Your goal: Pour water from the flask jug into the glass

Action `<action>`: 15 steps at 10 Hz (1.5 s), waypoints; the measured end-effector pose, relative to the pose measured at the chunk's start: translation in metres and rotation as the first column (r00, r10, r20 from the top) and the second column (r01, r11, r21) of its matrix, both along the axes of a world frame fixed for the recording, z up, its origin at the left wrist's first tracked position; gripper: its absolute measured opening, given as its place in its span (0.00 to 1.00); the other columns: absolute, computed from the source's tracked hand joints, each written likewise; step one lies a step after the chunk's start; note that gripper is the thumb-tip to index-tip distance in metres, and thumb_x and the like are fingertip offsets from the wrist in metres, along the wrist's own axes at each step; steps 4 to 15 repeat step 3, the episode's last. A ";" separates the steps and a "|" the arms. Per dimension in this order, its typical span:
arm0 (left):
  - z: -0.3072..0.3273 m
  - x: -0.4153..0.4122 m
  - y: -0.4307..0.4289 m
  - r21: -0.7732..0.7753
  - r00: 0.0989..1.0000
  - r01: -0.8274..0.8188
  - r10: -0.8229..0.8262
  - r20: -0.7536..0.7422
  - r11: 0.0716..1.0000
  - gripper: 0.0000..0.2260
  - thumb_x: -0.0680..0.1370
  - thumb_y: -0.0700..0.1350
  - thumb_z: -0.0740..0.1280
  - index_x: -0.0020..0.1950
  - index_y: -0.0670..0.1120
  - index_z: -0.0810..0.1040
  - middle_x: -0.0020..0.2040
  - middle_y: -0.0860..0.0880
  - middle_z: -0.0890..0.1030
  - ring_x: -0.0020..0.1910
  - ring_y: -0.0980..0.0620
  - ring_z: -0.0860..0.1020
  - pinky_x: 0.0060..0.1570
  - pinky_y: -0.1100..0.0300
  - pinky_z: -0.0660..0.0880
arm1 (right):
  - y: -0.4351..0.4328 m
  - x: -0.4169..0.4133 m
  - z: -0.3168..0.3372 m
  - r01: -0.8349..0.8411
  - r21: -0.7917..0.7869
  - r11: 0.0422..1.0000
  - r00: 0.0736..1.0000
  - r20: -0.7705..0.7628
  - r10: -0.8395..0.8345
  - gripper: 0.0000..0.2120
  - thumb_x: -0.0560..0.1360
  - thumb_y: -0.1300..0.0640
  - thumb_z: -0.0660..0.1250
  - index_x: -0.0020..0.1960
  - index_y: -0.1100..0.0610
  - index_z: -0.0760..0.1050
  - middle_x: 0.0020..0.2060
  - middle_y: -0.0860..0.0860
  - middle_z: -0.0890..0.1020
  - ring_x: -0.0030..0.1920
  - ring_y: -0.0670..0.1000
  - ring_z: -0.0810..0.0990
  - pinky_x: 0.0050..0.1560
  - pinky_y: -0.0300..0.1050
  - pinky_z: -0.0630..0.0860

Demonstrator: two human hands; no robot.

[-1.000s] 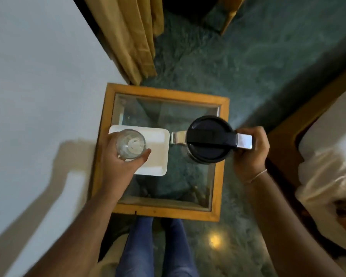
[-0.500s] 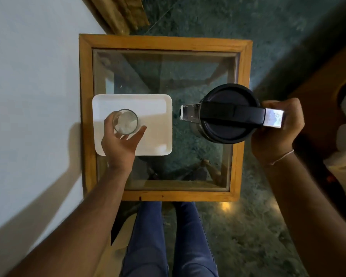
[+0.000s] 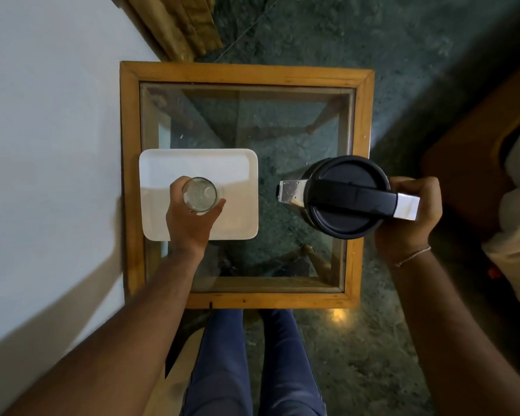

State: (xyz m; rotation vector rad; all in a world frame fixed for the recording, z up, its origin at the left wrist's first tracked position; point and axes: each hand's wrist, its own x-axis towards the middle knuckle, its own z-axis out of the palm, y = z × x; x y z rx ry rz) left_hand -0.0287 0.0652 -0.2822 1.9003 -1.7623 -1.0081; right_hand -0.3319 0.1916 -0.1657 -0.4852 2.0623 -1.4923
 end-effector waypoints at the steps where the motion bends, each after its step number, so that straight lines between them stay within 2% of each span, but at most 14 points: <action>1: 0.002 0.002 0.000 0.038 0.999 0.041 -0.042 0.016 0.998 0.35 0.74 0.58 0.81 0.75 0.43 0.76 0.70 0.38 0.85 0.65 0.42 0.83 0.68 0.47 0.78 | -0.007 -0.002 0.003 -0.079 -0.072 0.994 0.984 0.156 0.090 0.10 0.72 0.50 0.58 0.34 0.51 0.70 0.29 0.41 0.79 0.33 0.43 0.75 0.39 0.41 0.74; 2: 0.027 0.006 -0.002 0.132 0.997 0.077 -0.075 -0.021 0.988 0.43 0.73 0.49 0.87 0.82 0.44 0.68 0.76 0.39 0.79 0.71 0.44 0.78 0.73 0.37 0.78 | -0.019 -0.007 0.025 -0.249 0.013 0.968 0.957 0.154 0.244 0.17 0.77 0.51 0.54 0.32 0.49 0.74 0.29 0.46 0.75 0.33 0.48 0.72 0.36 0.41 0.71; 3: 0.064 0.009 0.012 0.140 0.995 0.071 -0.079 0.053 0.988 0.51 0.71 0.42 0.88 0.87 0.46 0.61 0.82 0.38 0.72 0.80 0.38 0.72 0.76 0.31 0.76 | -0.005 -0.008 0.045 -0.193 0.133 0.972 0.975 0.135 0.175 0.16 0.78 0.49 0.55 0.41 0.55 0.77 0.39 0.52 0.79 0.41 0.53 0.77 0.43 0.50 0.75; 15: 0.064 0.009 0.012 0.140 0.995 0.071 -0.079 0.053 0.988 0.51 0.71 0.42 0.88 0.87 0.46 0.61 0.82 0.38 0.72 0.80 0.38 0.72 0.76 0.31 0.76 | -0.005 -0.008 0.045 -0.193 0.133 0.972 0.975 0.135 0.175 0.16 0.78 0.49 0.55 0.41 0.55 0.77 0.39 0.52 0.79 0.41 0.53 0.77 0.43 0.50 0.75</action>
